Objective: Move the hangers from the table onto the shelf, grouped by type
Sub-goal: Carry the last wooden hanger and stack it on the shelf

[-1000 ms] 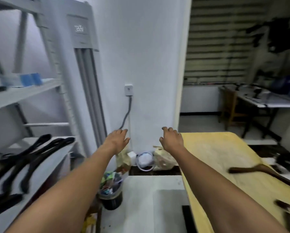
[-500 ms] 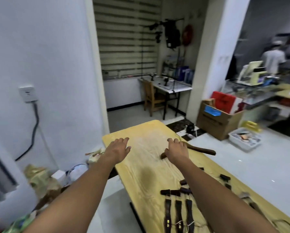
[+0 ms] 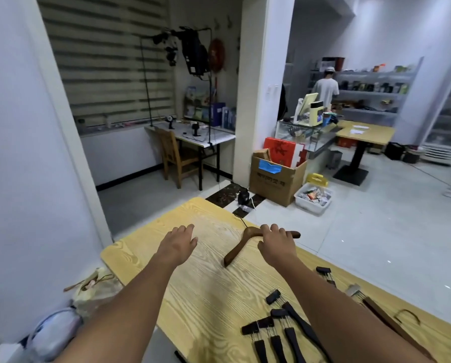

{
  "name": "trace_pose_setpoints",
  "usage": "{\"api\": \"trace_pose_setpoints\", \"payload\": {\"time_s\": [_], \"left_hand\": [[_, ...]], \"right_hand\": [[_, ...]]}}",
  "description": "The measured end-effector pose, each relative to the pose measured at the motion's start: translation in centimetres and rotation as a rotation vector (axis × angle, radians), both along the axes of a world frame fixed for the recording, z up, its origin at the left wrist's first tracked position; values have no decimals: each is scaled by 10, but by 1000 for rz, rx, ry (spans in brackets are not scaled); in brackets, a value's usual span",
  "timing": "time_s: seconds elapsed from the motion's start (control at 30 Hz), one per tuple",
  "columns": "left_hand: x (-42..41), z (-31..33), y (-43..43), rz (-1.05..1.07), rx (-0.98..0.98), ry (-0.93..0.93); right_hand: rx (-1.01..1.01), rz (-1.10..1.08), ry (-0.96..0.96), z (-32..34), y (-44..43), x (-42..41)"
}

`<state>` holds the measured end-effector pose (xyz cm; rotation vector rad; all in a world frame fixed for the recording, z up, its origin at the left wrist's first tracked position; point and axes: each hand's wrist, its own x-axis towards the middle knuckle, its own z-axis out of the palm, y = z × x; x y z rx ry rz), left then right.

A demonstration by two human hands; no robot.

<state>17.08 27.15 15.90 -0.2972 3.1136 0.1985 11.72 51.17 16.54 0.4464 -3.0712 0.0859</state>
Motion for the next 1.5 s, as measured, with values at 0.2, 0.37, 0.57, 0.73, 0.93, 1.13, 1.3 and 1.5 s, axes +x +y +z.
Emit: {"api": "trace_pose_setpoints", "payload": {"time_s": [0.2, 0.37, 0.57, 0.73, 0.93, 1.13, 1.3, 1.5], "left_hand": [[-37, -42, 25, -142, 11, -90], [-76, -77, 51, -232, 10, -132], [-130, -115, 62, -211, -22, -153], [-188, -153, 70, -197, -29, -176], [-240, -203, 76, -170, -32, -229], [-266, -248, 91, -121, -64, -282], [-282, -258, 90, -61, -74, -298], [-293, -241, 99, 76, 172, -373]], "right_hand": [[2, -145, -49, -22, 17, -21], [-2, -195, -56, -39, 28, -48], [-32, -181, -60, -60, 23, -99], [-50, -142, -83, -98, 16, -146], [-37, -122, -133, -149, 21, -184], [-18, -112, -182, -191, 39, -195], [10, -136, -223, -212, 63, -193], [2, -211, -245, -215, 89, -186]]}}
